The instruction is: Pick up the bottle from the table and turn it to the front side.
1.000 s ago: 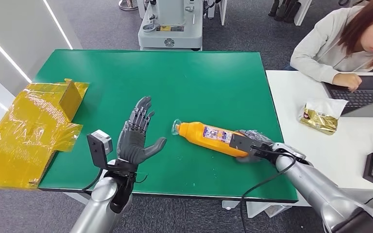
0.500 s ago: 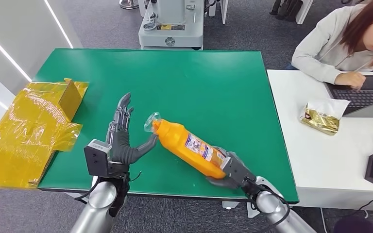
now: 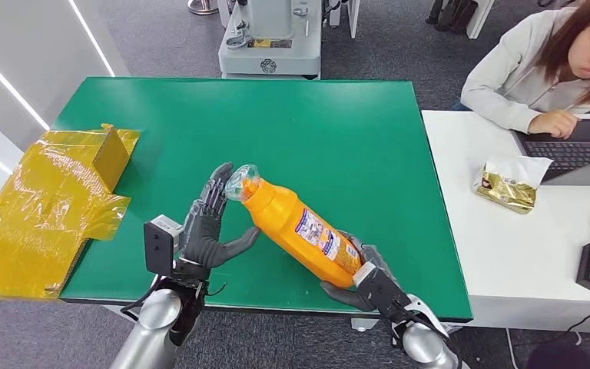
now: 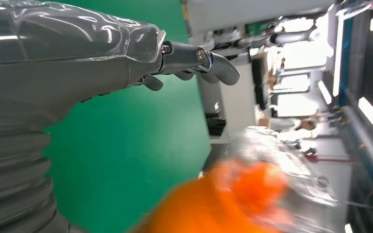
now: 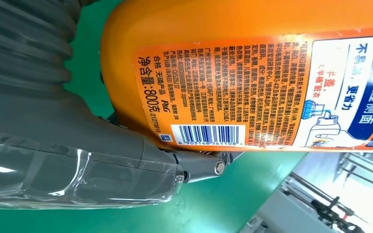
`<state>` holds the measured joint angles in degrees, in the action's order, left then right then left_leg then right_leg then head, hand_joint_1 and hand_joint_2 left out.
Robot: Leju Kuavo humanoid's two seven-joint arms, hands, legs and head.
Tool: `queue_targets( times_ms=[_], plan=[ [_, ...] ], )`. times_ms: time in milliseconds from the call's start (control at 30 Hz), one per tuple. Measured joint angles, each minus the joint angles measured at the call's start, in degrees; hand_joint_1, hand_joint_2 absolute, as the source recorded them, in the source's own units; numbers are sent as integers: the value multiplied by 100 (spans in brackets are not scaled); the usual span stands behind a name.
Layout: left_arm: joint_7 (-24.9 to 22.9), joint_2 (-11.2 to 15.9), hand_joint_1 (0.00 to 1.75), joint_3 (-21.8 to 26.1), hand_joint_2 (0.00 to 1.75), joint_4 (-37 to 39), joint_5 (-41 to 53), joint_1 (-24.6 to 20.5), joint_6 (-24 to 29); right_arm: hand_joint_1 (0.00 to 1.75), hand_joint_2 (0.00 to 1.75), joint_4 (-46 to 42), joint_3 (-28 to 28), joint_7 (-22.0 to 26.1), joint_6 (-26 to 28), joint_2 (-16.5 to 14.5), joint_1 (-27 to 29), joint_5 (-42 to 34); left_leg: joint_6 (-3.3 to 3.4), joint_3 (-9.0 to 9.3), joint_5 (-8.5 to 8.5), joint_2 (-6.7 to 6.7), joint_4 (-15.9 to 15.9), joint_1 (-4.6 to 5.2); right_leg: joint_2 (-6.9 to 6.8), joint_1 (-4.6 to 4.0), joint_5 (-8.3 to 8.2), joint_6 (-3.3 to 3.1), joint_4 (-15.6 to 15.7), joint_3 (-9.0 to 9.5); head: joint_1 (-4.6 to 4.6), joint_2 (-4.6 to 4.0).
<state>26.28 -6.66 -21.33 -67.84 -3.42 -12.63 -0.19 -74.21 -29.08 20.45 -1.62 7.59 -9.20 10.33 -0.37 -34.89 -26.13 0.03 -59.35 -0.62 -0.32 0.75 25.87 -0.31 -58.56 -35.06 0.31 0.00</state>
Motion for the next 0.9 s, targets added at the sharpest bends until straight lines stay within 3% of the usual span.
queue_targets(
  times_ms=[133, 400, 533, 800, 900],
  plan=[
    [-67, 66, 0, 2, 175, 202, -86, -68, -336, 175, 175, -42, 158, 74, -2, -87, 6, 89, 0, -1, 0, -1, 1, -1, -1, -1, 0, 0, -1, -1, 1, 0],
    [-500, 168, 0, 22, 175, 713, -1067, -339, -1745, 175, 175, 58, 434, 189, -19, -202, -103, 173, 0, -2, 0, -1, 0, 0, -1, 0, 0, 0, -1, -1, 1, 0],
    [-669, 193, 0, 40, 175, 842, -1512, -499, -2177, 175, 175, 135, 533, 213, -14, -215, -151, 154, 0, -2, 1, -2, -2, 0, -2, 0, 0, 0, -1, -1, 1, 0],
    [-889, 226, 0, 41, 175, 807, -1956, -709, -2353, 175, 175, 133, 654, 227, 13, -215, -131, 110, 0, -2, 0, -2, -2, 0, -1, 0, 0, 0, -1, -4, 1, 0],
    [-752, 214, 0, 29, 175, 714, -1715, -896, -1781, 175, 175, 61, 704, 246, 58, -228, -88, -9, -1, -2, 1, -2, -3, -1, -2, -1, -1, 0, -1, -5, 1, 0]
  ],
)
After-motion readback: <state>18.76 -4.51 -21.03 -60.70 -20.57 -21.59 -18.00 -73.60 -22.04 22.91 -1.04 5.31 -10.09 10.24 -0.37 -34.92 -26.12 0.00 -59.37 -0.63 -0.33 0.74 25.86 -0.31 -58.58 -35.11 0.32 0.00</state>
